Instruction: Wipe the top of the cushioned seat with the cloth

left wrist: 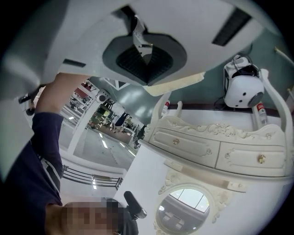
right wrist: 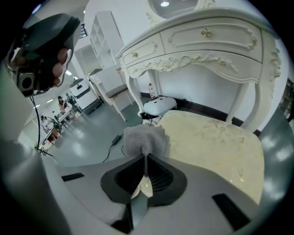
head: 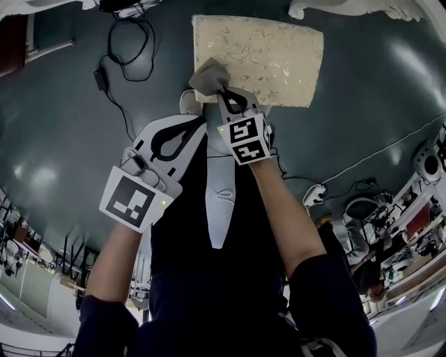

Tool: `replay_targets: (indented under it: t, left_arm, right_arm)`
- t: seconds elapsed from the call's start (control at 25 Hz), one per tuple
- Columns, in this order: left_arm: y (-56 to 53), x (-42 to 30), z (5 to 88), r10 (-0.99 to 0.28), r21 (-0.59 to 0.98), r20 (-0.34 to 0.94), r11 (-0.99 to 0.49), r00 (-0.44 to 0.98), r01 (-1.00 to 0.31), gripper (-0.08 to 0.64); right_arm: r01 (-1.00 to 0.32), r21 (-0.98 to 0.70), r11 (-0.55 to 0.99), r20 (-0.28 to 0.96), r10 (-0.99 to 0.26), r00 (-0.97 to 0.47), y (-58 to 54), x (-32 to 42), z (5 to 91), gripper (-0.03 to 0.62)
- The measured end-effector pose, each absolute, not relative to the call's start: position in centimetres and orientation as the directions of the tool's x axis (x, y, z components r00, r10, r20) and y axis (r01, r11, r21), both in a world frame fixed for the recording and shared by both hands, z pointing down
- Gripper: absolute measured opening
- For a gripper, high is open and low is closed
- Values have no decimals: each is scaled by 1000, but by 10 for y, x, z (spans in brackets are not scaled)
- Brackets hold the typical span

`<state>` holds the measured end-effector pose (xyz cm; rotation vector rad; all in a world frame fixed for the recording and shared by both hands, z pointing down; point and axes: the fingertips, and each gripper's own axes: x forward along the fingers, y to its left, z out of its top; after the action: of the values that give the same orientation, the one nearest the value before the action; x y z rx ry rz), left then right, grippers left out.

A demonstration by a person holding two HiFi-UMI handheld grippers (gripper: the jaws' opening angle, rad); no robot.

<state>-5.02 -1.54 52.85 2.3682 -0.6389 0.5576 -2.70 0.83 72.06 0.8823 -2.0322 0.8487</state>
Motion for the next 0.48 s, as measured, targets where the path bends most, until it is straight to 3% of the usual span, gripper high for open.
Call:
replay_targets:
  t: [0.48]
  left_arm:
    - [-10, -81, 549, -320, 457, 538, -667, 780, -589, 8]
  right_arm:
    - [-785, -275, 556, 850, -241, -468, 25, -44, 745, 37]
